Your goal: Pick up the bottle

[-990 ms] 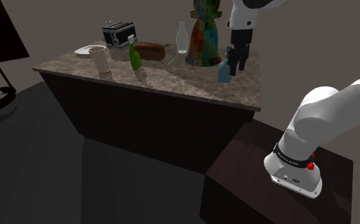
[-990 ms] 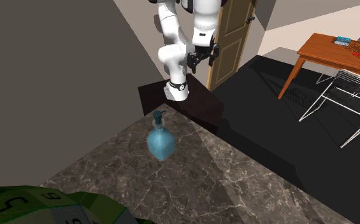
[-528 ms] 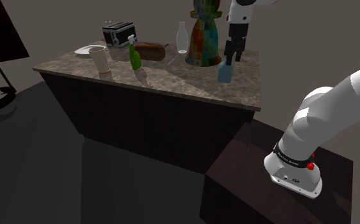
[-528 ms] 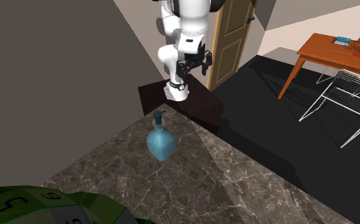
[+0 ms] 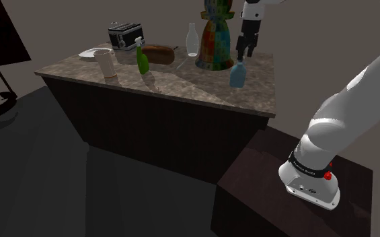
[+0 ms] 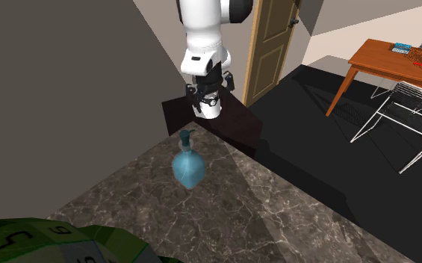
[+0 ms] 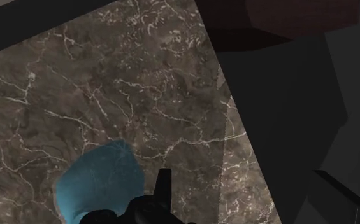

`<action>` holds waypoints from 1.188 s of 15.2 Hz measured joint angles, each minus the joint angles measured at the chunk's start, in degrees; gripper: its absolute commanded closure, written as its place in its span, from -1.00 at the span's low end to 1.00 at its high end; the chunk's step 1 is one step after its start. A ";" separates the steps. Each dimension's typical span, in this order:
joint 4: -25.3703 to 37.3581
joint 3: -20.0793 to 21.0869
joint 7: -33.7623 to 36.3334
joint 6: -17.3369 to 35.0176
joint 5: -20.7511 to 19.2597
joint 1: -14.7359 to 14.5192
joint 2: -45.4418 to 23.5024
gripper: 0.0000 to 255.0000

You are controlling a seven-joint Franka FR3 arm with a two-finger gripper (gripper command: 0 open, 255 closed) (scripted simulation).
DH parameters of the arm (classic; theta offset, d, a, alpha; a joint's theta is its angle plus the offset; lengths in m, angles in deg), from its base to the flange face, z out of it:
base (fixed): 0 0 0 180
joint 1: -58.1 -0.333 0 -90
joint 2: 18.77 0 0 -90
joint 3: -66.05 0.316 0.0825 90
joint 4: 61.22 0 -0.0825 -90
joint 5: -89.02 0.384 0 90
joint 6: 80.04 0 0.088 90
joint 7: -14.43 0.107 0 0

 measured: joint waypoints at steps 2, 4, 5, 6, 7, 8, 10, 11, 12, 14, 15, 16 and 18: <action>4.14 -1.66 -1.99 0.49 1.17 0.39 -4.14 -1.00; 7.97 -3.25 -4.08 0.48 2.35 1.05 -7.57 -1.00; 9.61 -3.89 -4.93 0.67 3.04 1.36 -9.19 -1.00; 11.92 -4.74 -6.17 0.48 3.90 1.84 -11.23 -1.00; 13.97 -5.33 -6.99 0.13 4.66 2.23 -12.78 -1.00; 16.22 -5.95 -7.92 -0.20 5.55 2.71 -14.59 -1.00; 18.77 -6.79 -9.38 0.02 6.96 3.51 -17.27 -1.00; 18.59 -6.95 -9.83 0.73 7.26 3.71 -17.82 -1.00; 18.31 -7.00 -10.03 1.42 7.49 3.78 -18.25 -1.00; 16.89 -7.00 -10.27 3.01 7.63 3.78 -18.43 -1.00; 16.39 -6.93 -10.25 3.71 7.74 3.72 -18.62 -1.00; 15.72 -6.95 -10.42 4.43 7.81 3.74 -18.70 -1.00; 14.95 -6.96 -10.58 5.28 7.88 3.76 -18.79 1.00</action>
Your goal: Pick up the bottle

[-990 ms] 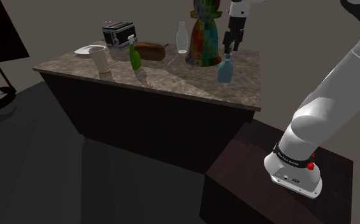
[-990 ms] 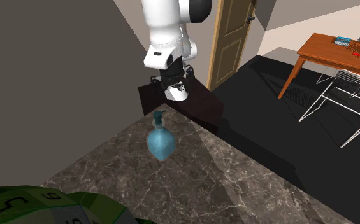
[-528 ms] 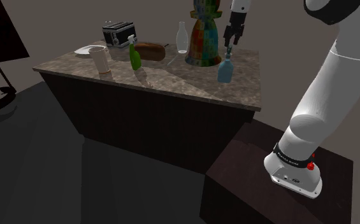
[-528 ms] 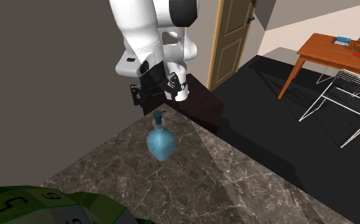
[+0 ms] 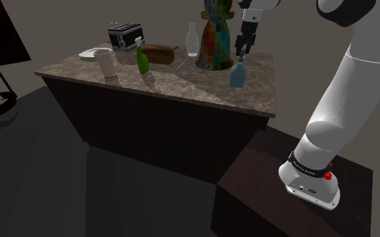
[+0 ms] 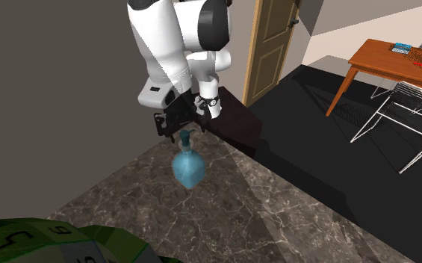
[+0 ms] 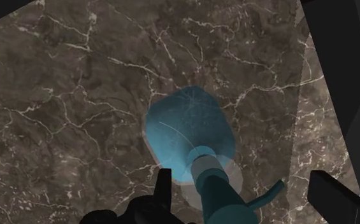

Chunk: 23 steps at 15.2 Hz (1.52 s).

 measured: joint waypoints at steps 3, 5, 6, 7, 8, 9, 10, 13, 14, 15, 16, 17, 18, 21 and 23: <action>-0.15 -0.03 -0.13 0.31 0.08 0.04 -0.11 1.00; -0.17 -0.04 -0.14 0.36 0.08 0.05 -0.09 1.00; -0.18 -0.05 -0.14 0.37 0.08 0.05 -0.08 1.00; -0.18 -0.05 -0.14 0.37 0.07 0.06 -0.08 1.00; -0.18 -0.05 -0.13 0.37 0.06 0.06 -0.08 1.00; -0.19 -0.05 -0.13 0.37 0.06 0.05 -0.07 1.00; -0.23 -0.04 -0.09 0.41 0.04 0.03 -0.04 1.00; 1.19 -0.05 0.08 -1.15 -0.04 0.05 -0.02 1.00; 1.74 -0.03 0.27 -1.86 -0.16 0.01 0.17 1.00; 2.55 -0.07 0.24 -2.52 -0.09 0.07 -0.01 1.00; 3.03 -0.09 0.36 -3.30 -0.27 0.07 0.34 1.00; 3.91 -0.09 0.48 -4.12 -0.26 0.08 0.28 1.00; 4.51 -0.06 0.64 -4.78 -0.32 0.04 0.37 1.00; 7.15 -0.15 0.77 -7.22 -0.26 0.16 0.13 1.00; 8.75 -0.20 0.84 -8.64 -0.19 0.23 -0.06 1.00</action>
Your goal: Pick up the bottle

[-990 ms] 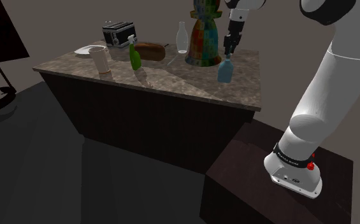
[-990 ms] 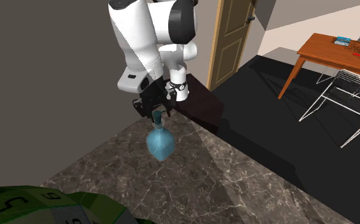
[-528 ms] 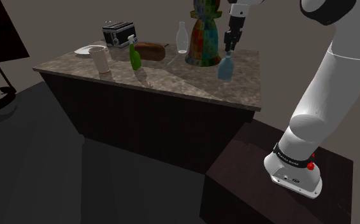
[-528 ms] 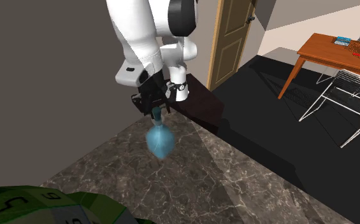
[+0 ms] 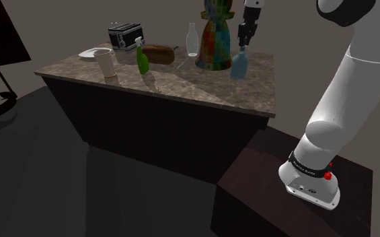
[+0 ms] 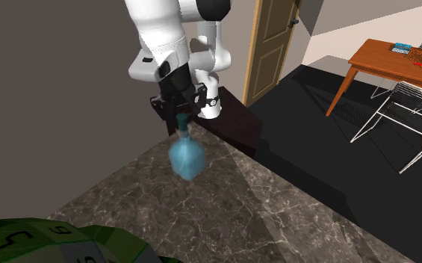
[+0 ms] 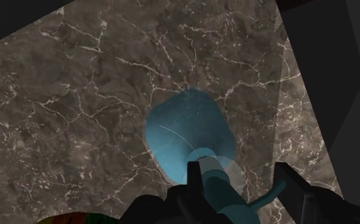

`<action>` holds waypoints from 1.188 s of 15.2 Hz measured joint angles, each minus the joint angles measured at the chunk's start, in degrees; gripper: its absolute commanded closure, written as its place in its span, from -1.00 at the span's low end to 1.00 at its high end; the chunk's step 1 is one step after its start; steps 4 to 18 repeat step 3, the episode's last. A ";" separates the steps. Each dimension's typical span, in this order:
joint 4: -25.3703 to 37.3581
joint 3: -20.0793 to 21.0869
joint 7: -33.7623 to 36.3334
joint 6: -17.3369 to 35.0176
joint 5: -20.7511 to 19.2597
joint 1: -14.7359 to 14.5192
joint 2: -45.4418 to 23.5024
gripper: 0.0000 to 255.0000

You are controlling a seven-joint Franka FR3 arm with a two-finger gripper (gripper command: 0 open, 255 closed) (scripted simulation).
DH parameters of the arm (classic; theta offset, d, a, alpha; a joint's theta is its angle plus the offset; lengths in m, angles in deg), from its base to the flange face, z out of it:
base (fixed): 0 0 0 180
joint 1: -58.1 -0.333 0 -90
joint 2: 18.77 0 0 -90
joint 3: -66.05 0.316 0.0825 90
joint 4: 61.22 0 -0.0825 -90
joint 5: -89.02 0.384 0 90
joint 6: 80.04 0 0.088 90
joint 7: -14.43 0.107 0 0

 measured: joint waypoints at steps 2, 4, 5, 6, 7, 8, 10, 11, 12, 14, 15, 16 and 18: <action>1.62 -0.01 0.16 -1.43 0.08 0.03 -0.21 1.00; 2.27 -0.02 0.20 -1.97 0.13 0.05 -0.33 1.00; 2.27 -0.02 0.20 -1.97 0.13 0.05 -0.33 1.00; 2.27 -0.02 0.20 -1.97 0.13 0.05 -0.33 1.00; 2.27 -0.02 0.20 -1.97 0.13 0.05 -0.33 1.00; 2.27 -0.02 0.20 -1.97 0.13 0.05 -0.33 1.00; 2.27 -0.02 0.20 -1.97 0.13 0.05 -0.33 1.00; 2.27 -0.02 0.20 -1.97 0.13 0.05 -0.33 1.00; 2.27 -0.02 0.20 -1.97 0.13 0.05 -0.33 1.00; 2.27 -0.02 0.20 -1.97 0.13 0.05 -0.33 1.00; 2.27 -0.02 0.20 -1.97 0.13 0.05 -0.33 1.00; 2.27 -0.02 0.20 -1.97 0.13 0.05 -0.33 1.00; 2.27 -0.02 0.20 -1.97 0.13 0.05 -0.33 1.00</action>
